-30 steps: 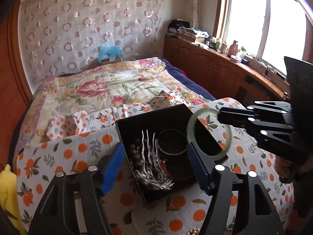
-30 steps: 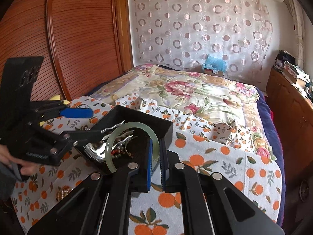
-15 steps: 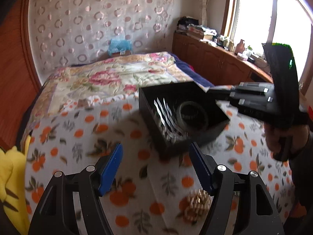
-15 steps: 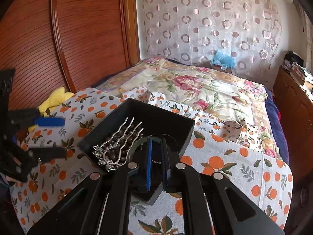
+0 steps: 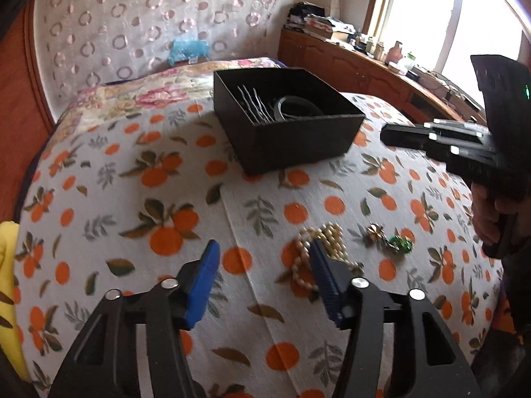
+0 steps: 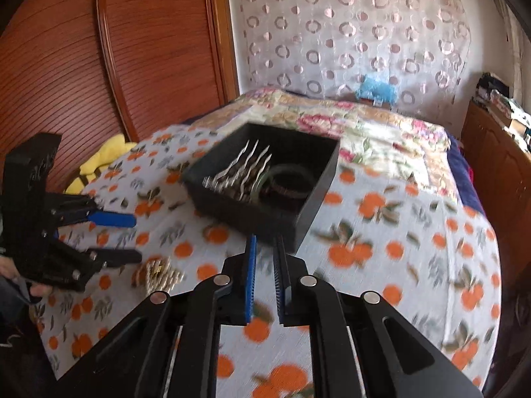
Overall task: Organize jewelry
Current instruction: 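Release both items in the box and move grippers back to the pearls, then grasp the pearl necklace with left while right grasps the green-bead pendant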
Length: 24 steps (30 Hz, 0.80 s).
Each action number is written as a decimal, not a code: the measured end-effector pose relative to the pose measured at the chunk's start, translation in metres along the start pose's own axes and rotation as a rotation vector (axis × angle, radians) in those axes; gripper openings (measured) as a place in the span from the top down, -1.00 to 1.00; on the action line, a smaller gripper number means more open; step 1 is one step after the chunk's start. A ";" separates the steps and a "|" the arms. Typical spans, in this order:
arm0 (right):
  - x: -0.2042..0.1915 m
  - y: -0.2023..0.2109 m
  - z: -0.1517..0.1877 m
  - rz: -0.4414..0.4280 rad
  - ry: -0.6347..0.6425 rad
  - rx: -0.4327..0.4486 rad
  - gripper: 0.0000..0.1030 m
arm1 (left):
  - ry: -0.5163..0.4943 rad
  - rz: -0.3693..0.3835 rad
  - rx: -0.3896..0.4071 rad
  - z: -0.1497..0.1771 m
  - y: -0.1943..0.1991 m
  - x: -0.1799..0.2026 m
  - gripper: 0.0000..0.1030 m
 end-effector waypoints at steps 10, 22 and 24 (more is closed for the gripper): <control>-0.029 -0.008 0.040 -0.047 0.003 -0.085 0.45 | -0.031 0.040 -0.020 0.007 -0.009 0.017 0.58; -0.050 -0.005 0.052 -0.066 0.060 -0.115 0.43 | 0.014 0.026 0.045 0.000 0.010 0.011 0.93; -0.051 -0.006 0.053 -0.068 0.065 -0.121 0.43 | 0.028 0.019 0.071 -0.005 0.019 0.007 0.93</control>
Point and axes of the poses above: each gripper's, at about its wrist camera, not at the fingertips, and y roughly against the way its jaws point, x to its right, z to its underside, the point moved 6 cm from there along -y, roughly the way its jaws point, and after that the axes turned 2 degrees about -z, right-handed, at the moved point
